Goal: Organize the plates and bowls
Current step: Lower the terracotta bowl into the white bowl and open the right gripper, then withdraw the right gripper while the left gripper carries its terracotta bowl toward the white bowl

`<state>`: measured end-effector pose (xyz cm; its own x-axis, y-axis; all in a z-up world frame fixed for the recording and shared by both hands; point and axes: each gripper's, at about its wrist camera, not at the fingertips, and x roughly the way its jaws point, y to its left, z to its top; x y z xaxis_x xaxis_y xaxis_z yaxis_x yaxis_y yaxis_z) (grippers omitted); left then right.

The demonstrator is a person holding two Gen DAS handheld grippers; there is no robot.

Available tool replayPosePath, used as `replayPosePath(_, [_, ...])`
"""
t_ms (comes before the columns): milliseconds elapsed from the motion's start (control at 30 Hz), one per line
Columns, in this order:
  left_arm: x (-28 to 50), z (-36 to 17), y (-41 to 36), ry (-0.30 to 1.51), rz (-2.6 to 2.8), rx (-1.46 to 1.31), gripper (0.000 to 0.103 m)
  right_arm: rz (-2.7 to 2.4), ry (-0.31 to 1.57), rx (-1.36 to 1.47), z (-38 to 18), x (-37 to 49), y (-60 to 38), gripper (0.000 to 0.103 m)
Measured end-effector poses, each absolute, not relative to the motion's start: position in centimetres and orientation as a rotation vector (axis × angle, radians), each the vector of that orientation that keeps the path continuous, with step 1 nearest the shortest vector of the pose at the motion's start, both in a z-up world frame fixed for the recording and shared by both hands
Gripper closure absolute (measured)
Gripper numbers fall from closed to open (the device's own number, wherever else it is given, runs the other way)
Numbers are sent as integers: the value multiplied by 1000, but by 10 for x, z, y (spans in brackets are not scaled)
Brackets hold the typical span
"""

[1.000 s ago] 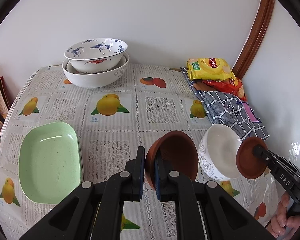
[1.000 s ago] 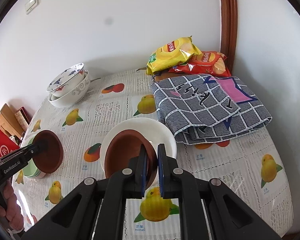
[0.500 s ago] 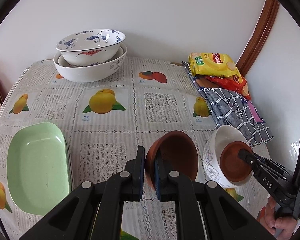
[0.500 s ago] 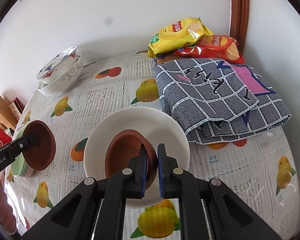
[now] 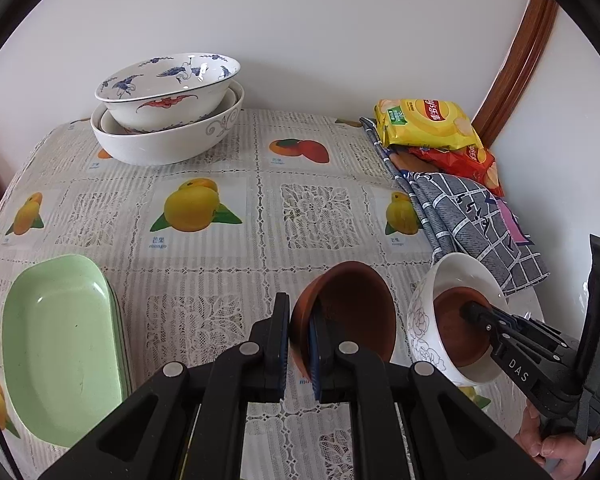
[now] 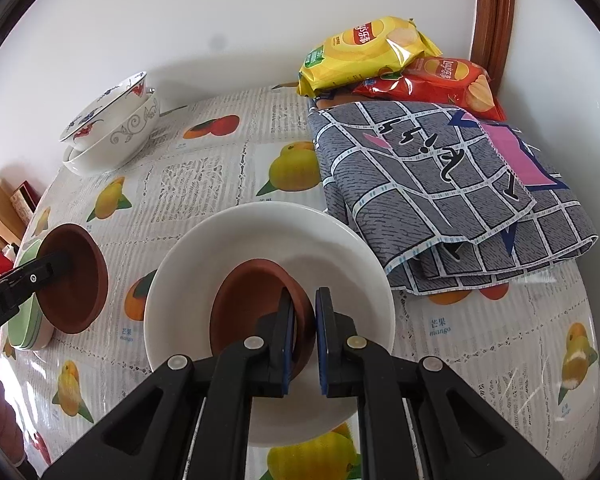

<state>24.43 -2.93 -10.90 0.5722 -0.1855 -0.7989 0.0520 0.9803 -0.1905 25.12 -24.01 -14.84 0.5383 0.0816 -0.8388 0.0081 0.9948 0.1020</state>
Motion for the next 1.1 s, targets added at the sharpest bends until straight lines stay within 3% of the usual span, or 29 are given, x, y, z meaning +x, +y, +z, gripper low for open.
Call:
replayPosePath(600, [249, -113, -29, 960, -154, -159, 94, -22, 1042, -47, -162, 260, -225, 89])
replayPosePath(767, [249, -113, -28, 959, -155, -158, 94, -50, 1028, -78, -159, 260, -222, 76])
replayPosePath(1100, [241, -101, -32, 939, -164, -154, 94, -27, 974, -37, -135, 244, -228, 69])
